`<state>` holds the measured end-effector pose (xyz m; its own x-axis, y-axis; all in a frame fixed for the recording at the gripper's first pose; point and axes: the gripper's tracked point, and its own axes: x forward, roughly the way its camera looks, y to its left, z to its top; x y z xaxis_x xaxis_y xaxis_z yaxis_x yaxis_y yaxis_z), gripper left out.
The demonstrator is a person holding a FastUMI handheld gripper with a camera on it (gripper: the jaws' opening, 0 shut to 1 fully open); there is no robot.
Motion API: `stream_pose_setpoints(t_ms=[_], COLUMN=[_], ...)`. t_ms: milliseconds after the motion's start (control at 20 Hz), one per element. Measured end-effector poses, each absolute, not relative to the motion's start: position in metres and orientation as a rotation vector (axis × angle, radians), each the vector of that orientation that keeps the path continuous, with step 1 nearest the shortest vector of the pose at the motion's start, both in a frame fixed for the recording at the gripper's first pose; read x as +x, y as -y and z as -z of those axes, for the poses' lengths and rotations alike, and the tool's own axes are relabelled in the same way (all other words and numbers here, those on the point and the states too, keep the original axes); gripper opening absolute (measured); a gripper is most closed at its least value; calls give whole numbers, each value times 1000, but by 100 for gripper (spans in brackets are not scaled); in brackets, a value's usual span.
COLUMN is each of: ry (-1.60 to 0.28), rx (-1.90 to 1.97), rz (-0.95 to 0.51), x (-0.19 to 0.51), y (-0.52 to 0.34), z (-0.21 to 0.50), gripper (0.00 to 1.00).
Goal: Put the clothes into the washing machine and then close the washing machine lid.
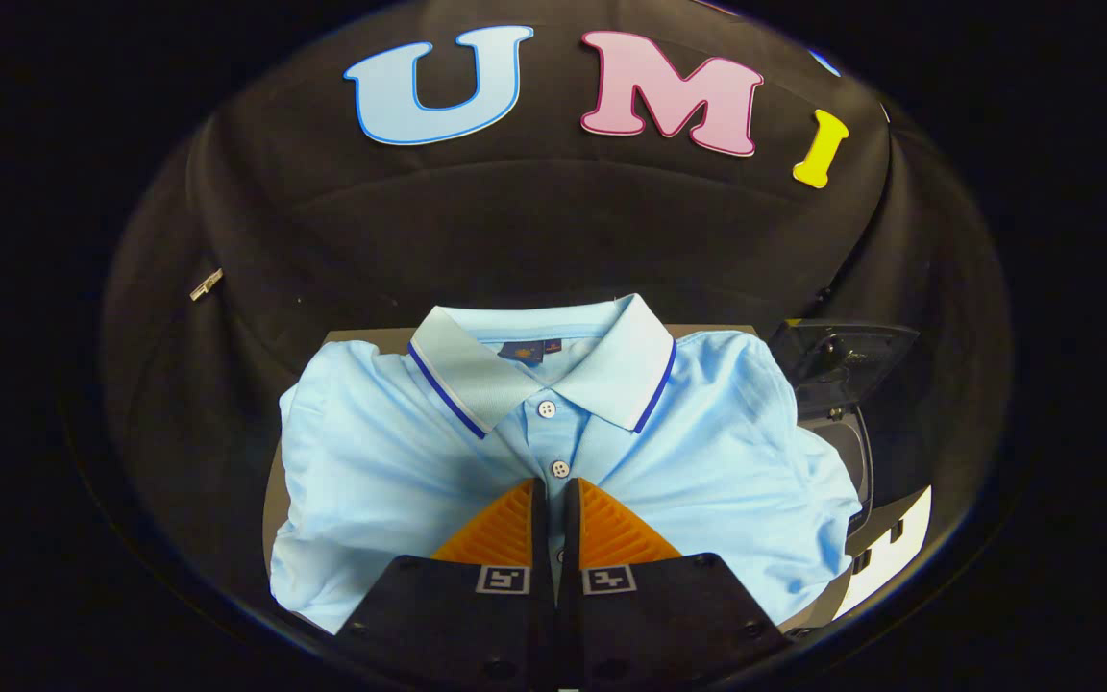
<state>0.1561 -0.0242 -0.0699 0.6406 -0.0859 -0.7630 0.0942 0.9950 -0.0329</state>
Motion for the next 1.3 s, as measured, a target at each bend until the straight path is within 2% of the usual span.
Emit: stream_pose_setpoints(t_ms=[450,800,1300], ry=[-683,-632,-398], rx=[7,16,63], rz=[94,102,98], x=[152,149,145], y=[23,26,55], z=[40,37,-29], gripper=[5,6,5])
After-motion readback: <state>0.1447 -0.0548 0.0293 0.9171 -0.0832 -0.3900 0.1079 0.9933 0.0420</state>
